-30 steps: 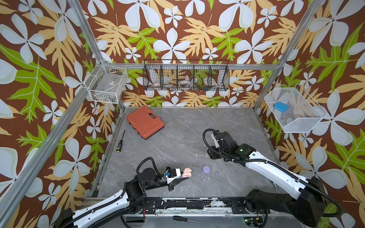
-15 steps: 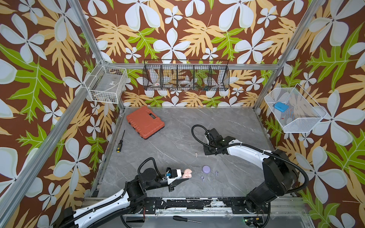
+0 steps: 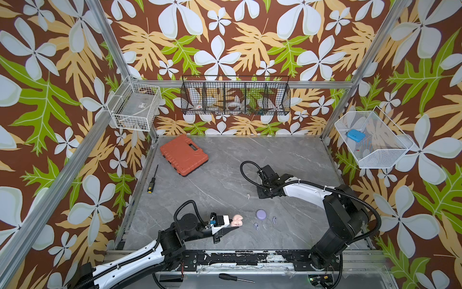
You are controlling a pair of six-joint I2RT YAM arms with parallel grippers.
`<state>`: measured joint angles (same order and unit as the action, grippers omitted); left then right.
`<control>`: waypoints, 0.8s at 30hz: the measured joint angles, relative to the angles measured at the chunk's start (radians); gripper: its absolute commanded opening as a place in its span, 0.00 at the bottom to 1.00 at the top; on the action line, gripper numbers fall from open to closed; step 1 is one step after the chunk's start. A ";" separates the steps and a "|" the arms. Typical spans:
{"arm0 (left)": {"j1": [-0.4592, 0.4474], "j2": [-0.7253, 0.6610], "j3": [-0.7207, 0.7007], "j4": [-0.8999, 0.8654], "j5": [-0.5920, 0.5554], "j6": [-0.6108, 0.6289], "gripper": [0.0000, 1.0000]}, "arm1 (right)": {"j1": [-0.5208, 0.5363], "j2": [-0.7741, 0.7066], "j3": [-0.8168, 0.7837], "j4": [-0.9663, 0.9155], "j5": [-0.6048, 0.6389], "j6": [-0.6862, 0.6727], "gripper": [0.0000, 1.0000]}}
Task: Insert wireless bluetooth earbuds into charging case
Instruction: Rotate the wireless bluetooth earbud at the center of the table.
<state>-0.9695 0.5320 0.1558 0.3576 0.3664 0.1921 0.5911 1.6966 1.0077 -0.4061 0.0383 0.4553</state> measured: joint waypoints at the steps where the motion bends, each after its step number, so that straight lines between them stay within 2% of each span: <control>1: 0.000 0.000 0.000 0.000 0.001 0.000 0.00 | 0.000 0.004 0.000 0.003 0.000 0.000 0.28; 24: -0.002 0.003 -0.004 0.003 0.002 0.019 0.00 | -0.015 0.027 -0.012 0.024 0.014 -0.010 0.17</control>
<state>-0.9714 0.5350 0.1516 0.3607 0.3679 0.2108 0.5762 1.7241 0.9958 -0.3817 0.0528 0.4450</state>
